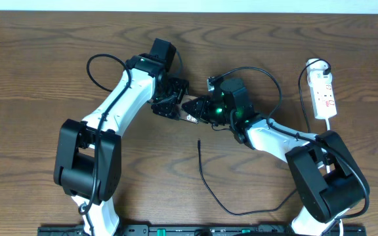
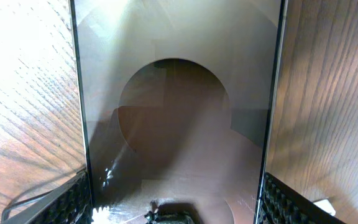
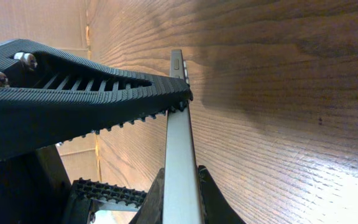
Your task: Plug charger to phone and switch on socket
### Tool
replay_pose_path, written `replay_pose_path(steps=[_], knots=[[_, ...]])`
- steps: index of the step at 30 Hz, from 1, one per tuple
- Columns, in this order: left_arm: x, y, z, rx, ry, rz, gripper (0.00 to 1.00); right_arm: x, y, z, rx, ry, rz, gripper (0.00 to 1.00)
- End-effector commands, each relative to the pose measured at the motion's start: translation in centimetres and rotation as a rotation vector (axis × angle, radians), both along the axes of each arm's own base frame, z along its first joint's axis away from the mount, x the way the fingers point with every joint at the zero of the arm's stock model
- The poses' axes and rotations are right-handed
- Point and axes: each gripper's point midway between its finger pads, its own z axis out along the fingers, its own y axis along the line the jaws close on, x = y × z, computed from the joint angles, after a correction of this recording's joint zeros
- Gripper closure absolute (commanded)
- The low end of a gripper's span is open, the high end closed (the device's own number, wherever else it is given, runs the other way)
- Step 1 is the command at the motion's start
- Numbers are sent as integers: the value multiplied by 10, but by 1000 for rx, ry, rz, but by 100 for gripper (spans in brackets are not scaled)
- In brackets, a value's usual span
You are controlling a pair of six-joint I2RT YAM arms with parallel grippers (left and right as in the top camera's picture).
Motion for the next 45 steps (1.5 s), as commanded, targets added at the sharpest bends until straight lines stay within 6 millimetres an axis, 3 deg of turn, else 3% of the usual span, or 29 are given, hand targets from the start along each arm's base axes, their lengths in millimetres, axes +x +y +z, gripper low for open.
replay_pose_path(steps=[1, 3, 4, 7, 8, 10, 14, 22, 25, 28, 32, 36, 45], knots=[[1, -8, 20, -34, -41, -9, 93, -1, 3, 0, 2, 18, -7, 99], [2, -8, 20, -34, -41, -9, 92, -1, 3, 0, 1, 18, -7, 99], [1, -8, 20, -34, -41, -9, 85, -1, 3, 0, 1, 18, -7, 99], [1, -7, 20, -32, -49, -26, 46, -1, 3, 0, 2, 18, -8, 99], [1, -7, 20, -32, -50, -30, 26, 0, 2, 0, 2, 19, -9, 99], [2, -7, 20, -32, -52, -32, 13, 0, 2, 0, 2, 18, -10, 99], [2, -8, 21, -39, -62, -59, 11, 6, -6, 2, 17, 22, -18, 99], [14, -19, 50, -319, -139, -185, 10, 30, -42, 12, 83, 30, -64, 99], [33, -18, 82, -508, -316, -317, 10, 52, -56, 43, 220, 21, -131, 99], [49, -11, 104, -595, -462, -377, 10, 63, -61, 61, 334, 98, -204, 99], [72, 15, 117, -607, -567, -347, 10, 72, -58, 93, 557, 278, -306, 99], [84, 23, 124, -596, -634, -344, 10, 78, -52, 121, 677, 265, -338, 99], [112, 25, 142, -533, -818, -366, 10, 72, -21, 124, 726, 295, -415, 98]])
